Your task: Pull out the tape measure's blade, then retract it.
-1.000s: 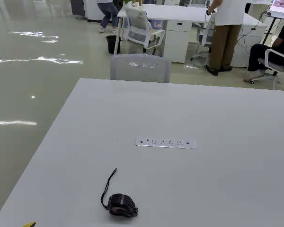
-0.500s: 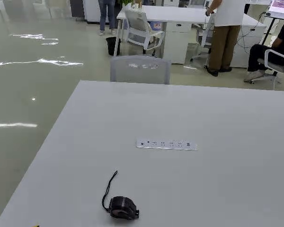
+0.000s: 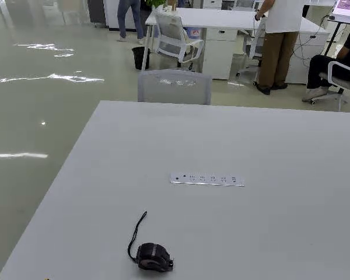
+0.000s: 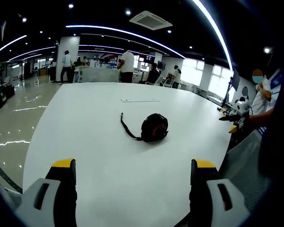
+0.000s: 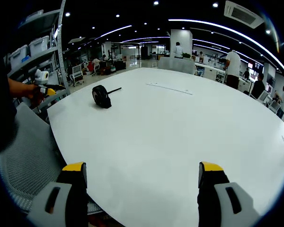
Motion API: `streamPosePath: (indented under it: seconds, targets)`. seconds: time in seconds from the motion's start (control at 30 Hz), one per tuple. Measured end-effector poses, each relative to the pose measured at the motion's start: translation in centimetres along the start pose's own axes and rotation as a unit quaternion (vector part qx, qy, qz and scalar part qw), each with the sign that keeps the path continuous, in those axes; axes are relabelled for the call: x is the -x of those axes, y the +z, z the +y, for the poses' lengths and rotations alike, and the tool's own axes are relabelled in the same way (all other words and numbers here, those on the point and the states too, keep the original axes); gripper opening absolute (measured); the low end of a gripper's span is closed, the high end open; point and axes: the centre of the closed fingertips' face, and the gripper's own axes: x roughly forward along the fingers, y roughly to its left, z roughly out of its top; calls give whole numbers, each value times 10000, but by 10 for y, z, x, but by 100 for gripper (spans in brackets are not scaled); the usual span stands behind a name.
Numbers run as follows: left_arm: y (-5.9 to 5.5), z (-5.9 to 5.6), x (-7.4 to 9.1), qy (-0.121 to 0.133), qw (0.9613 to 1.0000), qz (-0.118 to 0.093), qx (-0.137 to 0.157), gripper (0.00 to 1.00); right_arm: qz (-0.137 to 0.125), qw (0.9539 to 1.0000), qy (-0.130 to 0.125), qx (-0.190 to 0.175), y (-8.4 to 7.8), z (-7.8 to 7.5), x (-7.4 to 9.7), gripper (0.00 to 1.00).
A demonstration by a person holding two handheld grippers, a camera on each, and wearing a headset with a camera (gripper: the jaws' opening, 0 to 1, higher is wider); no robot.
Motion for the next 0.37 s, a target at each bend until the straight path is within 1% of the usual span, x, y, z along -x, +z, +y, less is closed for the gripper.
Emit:
streamPosePath:
  seconds: [0.03,0.2,0.37]
  targets:
    - [-1,1,0,4,10000,10,13,99,-2,10000,-5,-2,0,0,0,100]
    - [1,1,1,31,10000,-3,28,99,-14,10000,-14,-24,-1,-1,0,100]
    - [-2,8,2,55,10000,-1,34,99,10,10000,-5,-15,-3,-3,0,100]
